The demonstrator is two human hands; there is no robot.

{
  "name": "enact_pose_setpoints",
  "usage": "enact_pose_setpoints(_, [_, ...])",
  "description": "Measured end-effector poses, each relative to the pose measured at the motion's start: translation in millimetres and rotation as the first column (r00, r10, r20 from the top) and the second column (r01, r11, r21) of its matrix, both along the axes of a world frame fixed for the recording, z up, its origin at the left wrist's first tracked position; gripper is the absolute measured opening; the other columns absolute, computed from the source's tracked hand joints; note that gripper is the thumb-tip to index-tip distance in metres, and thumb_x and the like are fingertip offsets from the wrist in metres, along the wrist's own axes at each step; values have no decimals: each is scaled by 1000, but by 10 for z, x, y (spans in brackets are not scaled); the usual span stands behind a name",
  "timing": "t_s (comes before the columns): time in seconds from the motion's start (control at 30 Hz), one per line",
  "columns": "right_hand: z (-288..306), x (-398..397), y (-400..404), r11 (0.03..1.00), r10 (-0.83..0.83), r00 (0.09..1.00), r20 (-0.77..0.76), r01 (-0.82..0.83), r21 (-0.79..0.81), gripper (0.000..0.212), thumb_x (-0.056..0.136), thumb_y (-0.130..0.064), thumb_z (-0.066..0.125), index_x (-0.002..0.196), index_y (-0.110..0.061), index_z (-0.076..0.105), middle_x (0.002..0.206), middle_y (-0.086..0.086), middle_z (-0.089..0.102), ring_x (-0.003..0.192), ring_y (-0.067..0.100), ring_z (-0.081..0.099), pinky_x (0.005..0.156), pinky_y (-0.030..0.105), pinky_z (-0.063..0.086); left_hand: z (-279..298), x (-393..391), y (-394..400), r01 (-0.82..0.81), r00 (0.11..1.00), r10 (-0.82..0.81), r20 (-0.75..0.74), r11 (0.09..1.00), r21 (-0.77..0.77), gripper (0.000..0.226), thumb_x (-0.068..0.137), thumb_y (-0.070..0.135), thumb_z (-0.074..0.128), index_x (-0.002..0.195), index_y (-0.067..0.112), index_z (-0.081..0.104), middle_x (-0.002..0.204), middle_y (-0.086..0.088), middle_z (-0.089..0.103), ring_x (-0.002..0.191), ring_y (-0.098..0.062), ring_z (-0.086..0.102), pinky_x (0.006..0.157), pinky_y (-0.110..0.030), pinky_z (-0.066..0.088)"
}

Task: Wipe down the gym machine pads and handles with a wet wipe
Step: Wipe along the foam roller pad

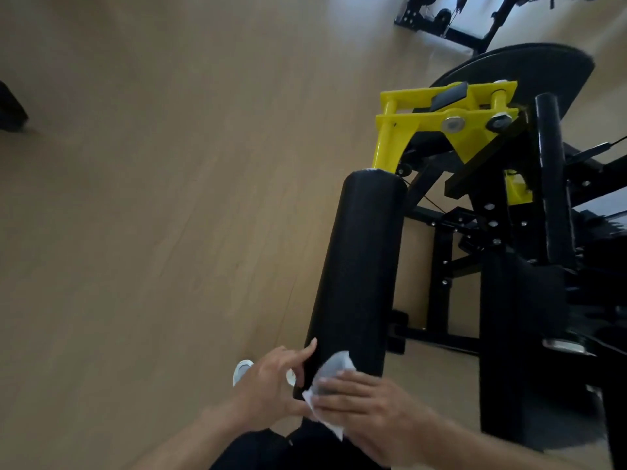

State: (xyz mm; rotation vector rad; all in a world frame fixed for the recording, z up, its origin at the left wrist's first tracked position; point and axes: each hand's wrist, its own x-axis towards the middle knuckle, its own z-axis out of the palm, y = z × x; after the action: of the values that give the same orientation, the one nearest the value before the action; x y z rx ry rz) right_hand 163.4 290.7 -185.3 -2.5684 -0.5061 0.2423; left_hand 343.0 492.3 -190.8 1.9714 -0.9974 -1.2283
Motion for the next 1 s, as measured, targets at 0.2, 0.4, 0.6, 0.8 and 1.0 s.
enact_pose_setpoints(0.2, [324, 882, -488, 970, -231, 967, 107, 237, -47, 41, 101, -20, 55, 141, -13, 59, 147, 6, 58, 146, 19, 42, 122, 42, 33, -83, 46, 86, -108, 978, 121, -172, 991, 81, 104, 47, 70, 89, 137, 63, 36, 88, 14, 64, 88, 10, 59, 95, -23, 48])
enact_pose_setpoints(0.4, [297, 2066, -1697, 498, -866, 498, -44, 867, 4, 45, 112, -32, 35, 157, -29, 39, 167, -14, 24, 157, 6, 4, 128, 47, 13, 20, -1, -1, -85, 962, 152, -229, 957, 277, 100, 69, 41, 90, 150, 42, 32, 129, 4, 61, 111, -4, 53, 111, -23, 37])
enact_pose_setpoints(0.6, [221, 1469, -925, 652, -758, 652, 6, 758, 15, 42, 110, -23, 41, 151, -24, 47, 163, -8, 35, 158, 10, 7, 129, 48, 11, 45, 59, -37, 34, 965, 59, -254, 938, 345, 96, 78, 44, 83, 155, 38, 26, 117, 11, 60, 108, -9, 57, 103, -26, 45])
enact_pose_setpoints(0.8, [113, -206, 464, 898, -435, 891, 130, 440, -9, 47, 106, -25, 50, 153, -20, 47, 163, -7, 37, 154, 22, 28, 127, 41, 20, 45, 112, -32, 42, 992, -7, -127, 962, 271, 114, 55, 66, 87, 153, 31, 40, 92, 16, 70, 93, -1, 65, 95, -28, 52])
enact_pose_setpoints(1.0, [12, -215, 872, 449, -882, 469, -48, 866, 220, 47, 109, -22, 39, 156, -21, 39, 167, -15, 26, 156, 18, 23, 127, 31, 18, 56, 151, -64, 112, 993, -99, -60, 953, 282, 125, 43, 84, 76, 153, 36, 39, 83, 21, 73, 91, 4, 66, 93, -30, 55])
